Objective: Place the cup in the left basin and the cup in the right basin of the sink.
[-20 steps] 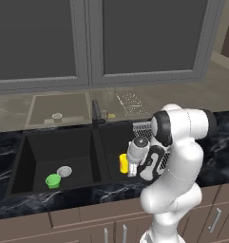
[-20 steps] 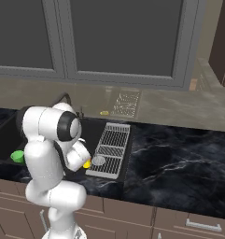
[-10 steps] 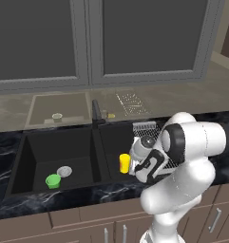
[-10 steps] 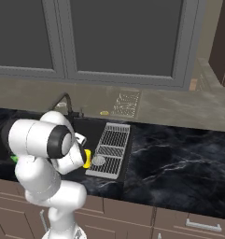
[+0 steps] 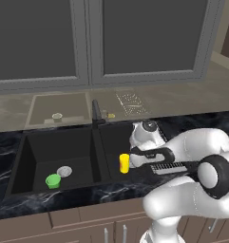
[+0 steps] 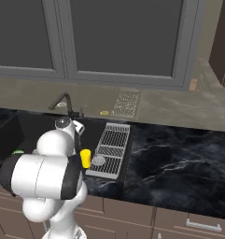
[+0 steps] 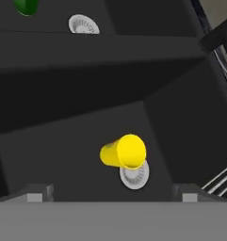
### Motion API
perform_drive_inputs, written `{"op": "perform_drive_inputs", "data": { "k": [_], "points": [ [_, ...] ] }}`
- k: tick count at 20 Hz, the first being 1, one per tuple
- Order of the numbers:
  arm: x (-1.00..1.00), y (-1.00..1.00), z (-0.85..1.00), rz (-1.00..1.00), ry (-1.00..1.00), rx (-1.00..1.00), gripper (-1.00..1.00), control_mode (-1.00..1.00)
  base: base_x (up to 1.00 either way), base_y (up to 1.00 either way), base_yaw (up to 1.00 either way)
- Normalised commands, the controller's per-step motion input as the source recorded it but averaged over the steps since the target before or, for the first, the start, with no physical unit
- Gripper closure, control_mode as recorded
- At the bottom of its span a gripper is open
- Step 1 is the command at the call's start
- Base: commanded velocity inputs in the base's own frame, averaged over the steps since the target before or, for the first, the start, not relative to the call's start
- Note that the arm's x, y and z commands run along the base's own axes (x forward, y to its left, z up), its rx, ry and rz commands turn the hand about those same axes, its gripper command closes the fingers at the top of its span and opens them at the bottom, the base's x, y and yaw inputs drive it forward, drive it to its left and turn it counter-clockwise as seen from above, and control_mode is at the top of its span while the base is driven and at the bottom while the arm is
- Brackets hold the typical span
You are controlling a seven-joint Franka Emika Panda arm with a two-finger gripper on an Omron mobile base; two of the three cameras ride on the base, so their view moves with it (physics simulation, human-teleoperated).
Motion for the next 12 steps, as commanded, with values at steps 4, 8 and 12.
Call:
{"op": "perform_drive_inputs", "data": {
  "k": [4, 8, 12],
  "points": [
    [0.00, 0.00, 0.87, -0.03, 0.21, 0.00, -1.00, -1.00, 0.00, 0.00, 0.00],
    [-0.14, 0.00, 0.63, -0.06, 0.30, 0.01, -1.00, -1.00, 0.00, 0.00, 0.00],
    [-0.21, -0.01, 0.45, -0.11, 0.32, 0.03, -1.00, -1.00, 0.00, 0.00, 0.00]
  ]
}}
